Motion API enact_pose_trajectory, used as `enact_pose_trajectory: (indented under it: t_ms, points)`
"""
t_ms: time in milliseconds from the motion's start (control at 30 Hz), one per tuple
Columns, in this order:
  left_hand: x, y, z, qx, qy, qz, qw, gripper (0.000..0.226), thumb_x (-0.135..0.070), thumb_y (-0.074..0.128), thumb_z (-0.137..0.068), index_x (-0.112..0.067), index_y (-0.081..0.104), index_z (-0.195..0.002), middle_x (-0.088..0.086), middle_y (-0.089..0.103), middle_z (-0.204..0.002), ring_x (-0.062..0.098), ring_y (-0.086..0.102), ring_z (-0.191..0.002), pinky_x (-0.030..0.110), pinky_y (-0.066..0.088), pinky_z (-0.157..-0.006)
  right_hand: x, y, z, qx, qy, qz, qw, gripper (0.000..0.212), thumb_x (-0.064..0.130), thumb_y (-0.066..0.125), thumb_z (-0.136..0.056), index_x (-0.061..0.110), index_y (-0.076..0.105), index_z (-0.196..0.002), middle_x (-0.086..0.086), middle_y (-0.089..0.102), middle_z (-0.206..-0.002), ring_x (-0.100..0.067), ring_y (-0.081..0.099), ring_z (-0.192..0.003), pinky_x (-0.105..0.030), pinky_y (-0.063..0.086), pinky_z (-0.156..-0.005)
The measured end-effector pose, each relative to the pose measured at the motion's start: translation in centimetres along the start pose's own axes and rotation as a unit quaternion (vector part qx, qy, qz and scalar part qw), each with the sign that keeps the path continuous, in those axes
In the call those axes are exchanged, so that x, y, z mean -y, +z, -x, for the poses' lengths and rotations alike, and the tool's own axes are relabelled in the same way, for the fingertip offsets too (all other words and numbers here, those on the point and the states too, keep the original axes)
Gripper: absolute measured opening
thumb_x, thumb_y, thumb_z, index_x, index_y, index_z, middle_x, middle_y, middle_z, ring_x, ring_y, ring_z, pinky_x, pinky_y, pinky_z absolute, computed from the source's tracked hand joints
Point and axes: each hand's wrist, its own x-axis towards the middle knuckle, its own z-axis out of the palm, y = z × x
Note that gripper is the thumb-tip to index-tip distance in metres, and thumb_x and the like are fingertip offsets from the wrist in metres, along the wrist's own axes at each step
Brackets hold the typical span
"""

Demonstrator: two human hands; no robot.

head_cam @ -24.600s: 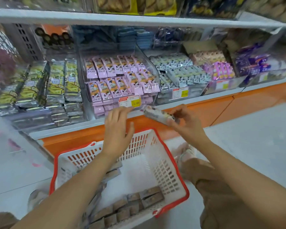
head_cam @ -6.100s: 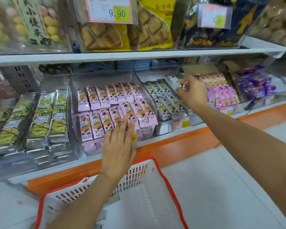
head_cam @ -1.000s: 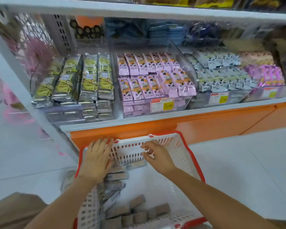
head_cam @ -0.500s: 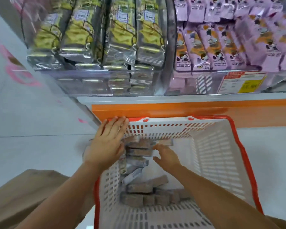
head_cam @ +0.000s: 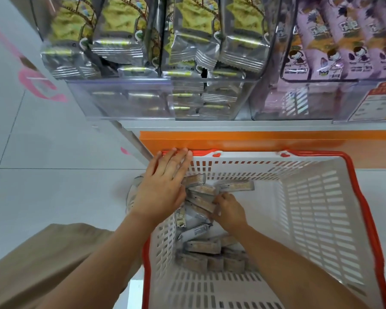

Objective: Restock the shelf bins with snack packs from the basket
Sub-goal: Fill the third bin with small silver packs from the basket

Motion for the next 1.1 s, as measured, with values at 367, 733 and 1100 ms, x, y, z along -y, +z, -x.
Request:
enact_pose_trajectory:
  t_ms: [367,733,1100]
  points:
    - [-0.1,0.1,0.3,0.016,-0.011,-0.002,1.0,0.082,-0.031,0.064,-0.089,-0.009,0.024,-0.156,0.012,0.031,-0.159,0.031,0.026,-0.147,0.052,0.02,-0.12,-0.8,-5.8,2.6,-0.084,-0.032,-0.184,0.979,0.031,0.026,0.07,-0.083,0.023,0.061,-0.112,0.007,0.06,-0.098,-0.005,0.056,-0.086,-0.017,0.044,-0.07]
    - [-9.2,-6.1,-1.5,0.029,0.019,0.341,0.939,0.055,-0.045,0.044,-0.101,-0.022,0.037,-0.15,-0.009,0.043,-0.143,0.01,0.038,-0.129,0.022,0.028,-0.104,1.0,-18.4,11.5,-0.205,-0.134,-0.402,0.882,0.034,0.014,0.075,-0.085,0.013,0.055,-0.112,-0.015,0.062,-0.08,-0.014,0.054,-0.064,-0.022,0.046,-0.064]
    - [-18.0,-15.6,-4.8,-0.046,-0.017,0.636,0.77,0.028,-0.021,0.055,-0.1,-0.014,0.058,-0.127,-0.004,0.069,-0.117,0.008,0.065,-0.107,0.027,0.05,-0.093,-1.8,-25.2,20.7,-0.287,-0.167,-0.34,0.88,0.044,0.017,0.077,-0.083,0.018,0.051,-0.118,0.007,0.063,-0.11,-0.008,0.061,-0.094,-0.033,0.052,-0.08]
